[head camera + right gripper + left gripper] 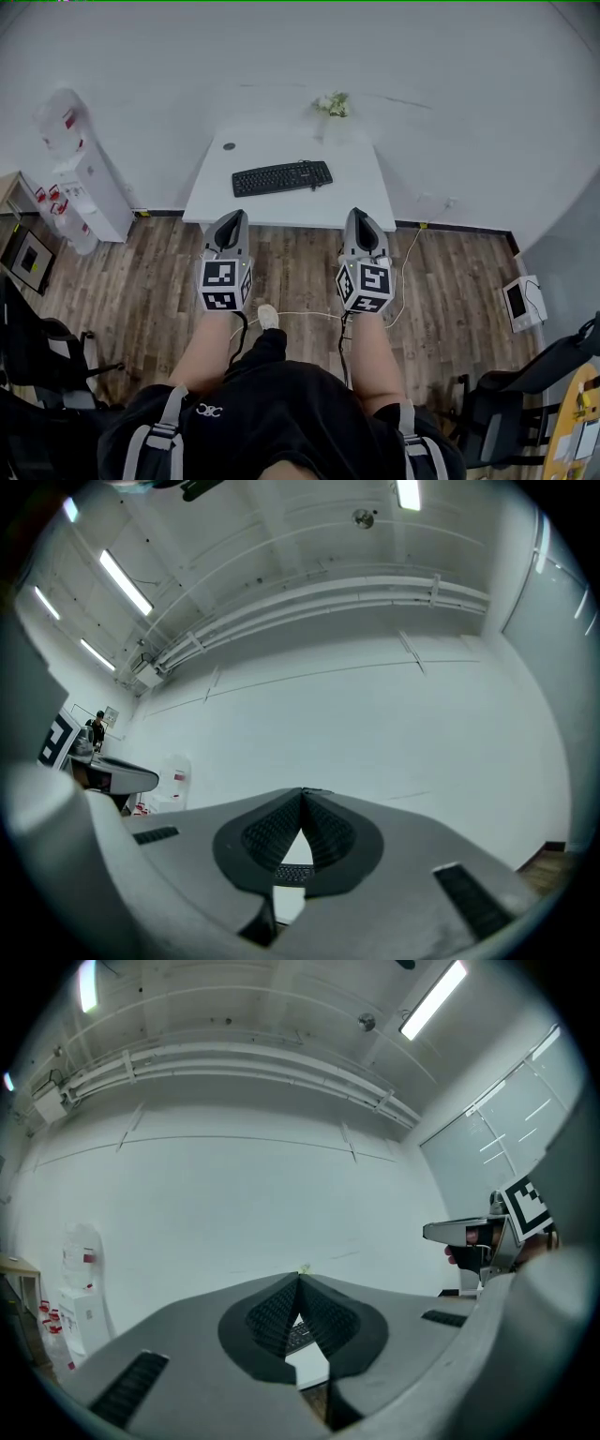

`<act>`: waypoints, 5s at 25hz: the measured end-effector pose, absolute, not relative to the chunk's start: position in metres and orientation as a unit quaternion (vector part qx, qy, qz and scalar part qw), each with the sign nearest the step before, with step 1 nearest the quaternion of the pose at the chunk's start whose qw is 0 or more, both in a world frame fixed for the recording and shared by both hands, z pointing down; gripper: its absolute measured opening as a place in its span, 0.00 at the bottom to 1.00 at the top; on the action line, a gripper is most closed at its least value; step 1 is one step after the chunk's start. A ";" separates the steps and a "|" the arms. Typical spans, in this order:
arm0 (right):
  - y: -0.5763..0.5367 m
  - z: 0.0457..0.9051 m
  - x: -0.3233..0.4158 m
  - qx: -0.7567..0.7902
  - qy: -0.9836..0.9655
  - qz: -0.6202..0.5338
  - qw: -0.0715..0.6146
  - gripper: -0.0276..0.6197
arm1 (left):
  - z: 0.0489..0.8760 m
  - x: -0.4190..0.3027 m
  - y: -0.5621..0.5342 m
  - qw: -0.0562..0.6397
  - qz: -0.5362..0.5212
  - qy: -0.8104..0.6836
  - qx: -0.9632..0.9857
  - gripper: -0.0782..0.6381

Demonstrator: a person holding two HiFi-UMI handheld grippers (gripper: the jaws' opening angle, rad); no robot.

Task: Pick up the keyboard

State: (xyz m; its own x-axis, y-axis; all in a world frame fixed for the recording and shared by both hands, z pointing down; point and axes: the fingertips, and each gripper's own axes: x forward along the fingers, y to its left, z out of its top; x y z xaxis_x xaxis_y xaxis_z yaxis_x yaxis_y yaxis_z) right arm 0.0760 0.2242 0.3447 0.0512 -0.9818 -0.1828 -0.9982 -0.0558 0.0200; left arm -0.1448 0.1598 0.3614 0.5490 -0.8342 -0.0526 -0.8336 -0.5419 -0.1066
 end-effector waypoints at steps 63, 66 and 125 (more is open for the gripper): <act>-0.349 0.491 0.267 -0.707 0.701 -0.089 -0.039 0.14 | 0.485 -0.055 -0.400 -0.081 -0.107 0.533 -0.835 0.26; -0.356 0.518 0.277 -0.702 0.700 -0.119 -0.053 0.14 | 0.519 -0.066 -0.405 -0.112 -0.137 0.543 -0.821 0.26; -0.383 0.762 0.300 -0.425 0.699 -0.573 -0.062 0.13 | 0.777 -0.141 -0.403 -0.540 -0.251 0.304 -0.743 0.31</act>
State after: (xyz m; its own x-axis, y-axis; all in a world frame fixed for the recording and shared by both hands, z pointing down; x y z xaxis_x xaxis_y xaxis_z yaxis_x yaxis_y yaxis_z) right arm 0.3001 -0.3832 0.7616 -0.6317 -0.5219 0.5732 -0.6644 -0.0164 -0.7472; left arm -0.1406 -0.4030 0.7775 0.6881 -0.1807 0.7027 -0.7242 -0.2309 0.6498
